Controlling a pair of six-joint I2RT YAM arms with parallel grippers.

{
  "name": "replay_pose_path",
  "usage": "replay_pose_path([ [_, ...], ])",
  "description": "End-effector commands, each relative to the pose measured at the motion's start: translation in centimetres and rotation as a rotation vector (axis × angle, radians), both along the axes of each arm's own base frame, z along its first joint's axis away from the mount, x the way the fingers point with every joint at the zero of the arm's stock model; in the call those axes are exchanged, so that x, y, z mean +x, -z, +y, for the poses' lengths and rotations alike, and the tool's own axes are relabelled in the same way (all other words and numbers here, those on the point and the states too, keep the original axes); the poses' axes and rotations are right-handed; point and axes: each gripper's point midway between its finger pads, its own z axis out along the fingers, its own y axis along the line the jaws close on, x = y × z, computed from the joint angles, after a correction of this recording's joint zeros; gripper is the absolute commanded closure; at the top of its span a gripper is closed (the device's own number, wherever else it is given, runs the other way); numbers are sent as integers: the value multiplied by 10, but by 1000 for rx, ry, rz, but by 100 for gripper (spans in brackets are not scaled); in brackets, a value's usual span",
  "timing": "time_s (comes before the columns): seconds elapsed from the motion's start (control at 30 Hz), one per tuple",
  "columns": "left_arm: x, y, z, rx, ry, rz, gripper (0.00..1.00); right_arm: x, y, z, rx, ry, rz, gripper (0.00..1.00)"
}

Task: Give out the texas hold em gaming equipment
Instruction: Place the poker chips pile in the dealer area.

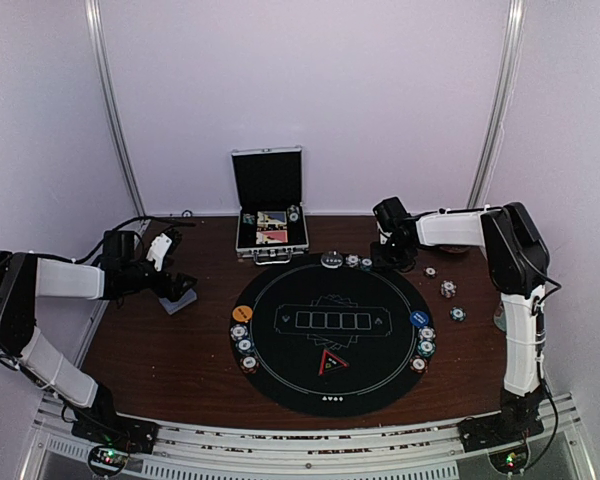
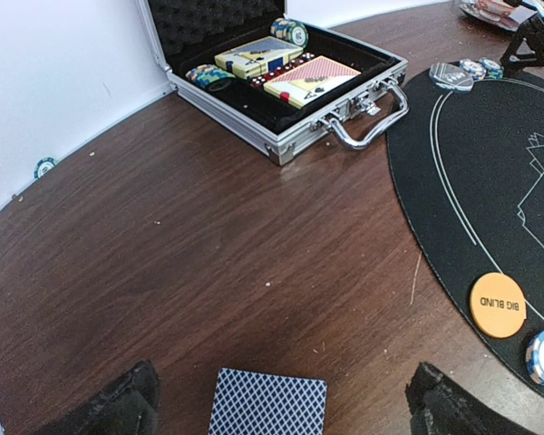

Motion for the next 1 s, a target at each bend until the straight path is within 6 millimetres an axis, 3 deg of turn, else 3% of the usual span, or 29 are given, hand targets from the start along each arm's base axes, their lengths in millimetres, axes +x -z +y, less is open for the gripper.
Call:
replay_pose_path([
  [0.0,10,-12,1,-4,-4,-45,2,10,-10,2,22,9,-36,61],
  [0.47,10,-11,1,-4,-5,-42,2,8,-14,0,11,12,-35,49],
  [0.67,10,-11,1,-4,-4,-44,2,6,-34,-1,22,10,-54,46],
  [0.8,10,-11,1,-4,-5,-43,2,-1,-65,-5,38,13,-95,35],
  [0.97,10,-12,0,-6,-2,-44,2,-25,-100,-22,2,48,-153,7],
])
